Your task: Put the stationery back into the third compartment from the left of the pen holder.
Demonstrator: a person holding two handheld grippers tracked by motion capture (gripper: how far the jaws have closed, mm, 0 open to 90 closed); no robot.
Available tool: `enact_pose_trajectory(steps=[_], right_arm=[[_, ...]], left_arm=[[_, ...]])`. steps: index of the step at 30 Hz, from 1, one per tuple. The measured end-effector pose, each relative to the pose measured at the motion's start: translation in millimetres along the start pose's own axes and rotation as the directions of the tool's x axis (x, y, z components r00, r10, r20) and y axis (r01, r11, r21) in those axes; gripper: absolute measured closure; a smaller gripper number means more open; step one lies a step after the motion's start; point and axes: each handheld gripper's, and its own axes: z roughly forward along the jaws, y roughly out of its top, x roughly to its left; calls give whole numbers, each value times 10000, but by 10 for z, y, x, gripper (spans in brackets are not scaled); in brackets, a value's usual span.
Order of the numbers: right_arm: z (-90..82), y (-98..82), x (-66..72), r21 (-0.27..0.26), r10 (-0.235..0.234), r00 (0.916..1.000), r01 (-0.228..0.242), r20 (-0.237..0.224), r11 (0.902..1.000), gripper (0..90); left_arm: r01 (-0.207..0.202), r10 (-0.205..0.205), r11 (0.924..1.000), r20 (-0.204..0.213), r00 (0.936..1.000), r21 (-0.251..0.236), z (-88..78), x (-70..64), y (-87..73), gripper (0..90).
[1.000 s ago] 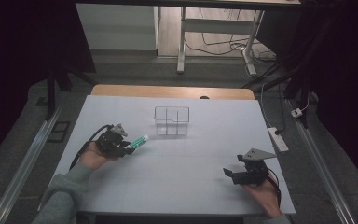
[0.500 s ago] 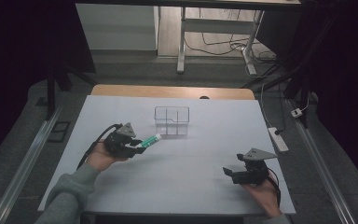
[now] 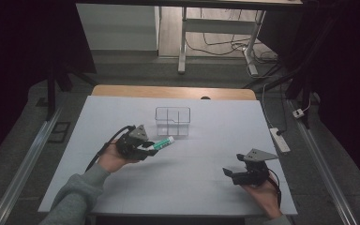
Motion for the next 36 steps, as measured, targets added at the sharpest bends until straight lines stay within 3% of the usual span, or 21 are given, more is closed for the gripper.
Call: enact_pose_trajectory(steps=[14, 20, 26, 36], right_arm=[[17, 34, 35, -41, -140, 9998, 140, -103, 9999, 169], [15, 70, 78, -286, -43, 9993, 33, -359, 9996, 169], [47, 104, 136, -277, -226, 9986, 213, -472, 9994, 169], [107, 188, 250, -351, -462, 9960, 436, -760, 9984, 169]], left_arm=[[-256, 254, 9997, 277, 9993, 49, 181, -88, 79, 643], [-367, 369, 9993, 353, 9987, -88, 211, -122, 132, 643], [-563, 563, 9984, 619, 9965, -17, 285, -159, 177, 643], [-509, 508, 9987, 1067, 9930, -13, 392, -174, 221, 643]])
